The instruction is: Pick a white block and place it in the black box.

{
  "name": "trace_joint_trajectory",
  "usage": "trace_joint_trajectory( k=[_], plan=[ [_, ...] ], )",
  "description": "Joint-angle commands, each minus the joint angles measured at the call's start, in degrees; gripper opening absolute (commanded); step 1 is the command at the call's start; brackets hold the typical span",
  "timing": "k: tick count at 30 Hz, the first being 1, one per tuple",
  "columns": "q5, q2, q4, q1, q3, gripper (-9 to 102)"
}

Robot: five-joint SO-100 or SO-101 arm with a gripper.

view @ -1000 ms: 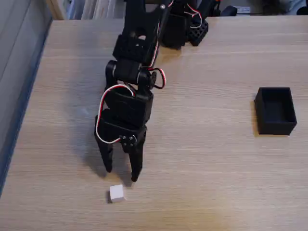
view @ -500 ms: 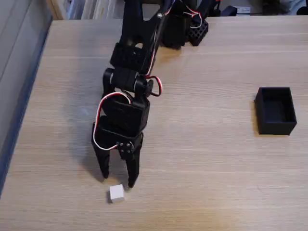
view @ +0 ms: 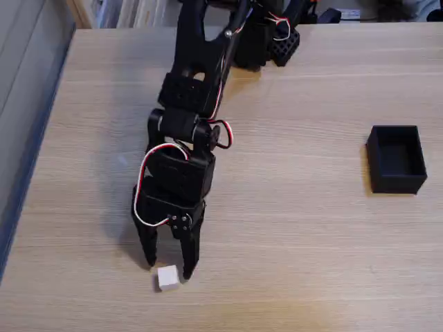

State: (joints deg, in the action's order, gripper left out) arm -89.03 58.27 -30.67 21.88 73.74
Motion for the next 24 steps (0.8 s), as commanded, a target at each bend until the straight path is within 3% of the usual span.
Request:
trace_joint_trajectory(
  k=[1,24],
  plan=[
    [-0.18,-0.18,0.70,0.18,-3.34,26],
    [-1.41,-4.75,0.88,-0.88,-8.35,20]
  ],
)
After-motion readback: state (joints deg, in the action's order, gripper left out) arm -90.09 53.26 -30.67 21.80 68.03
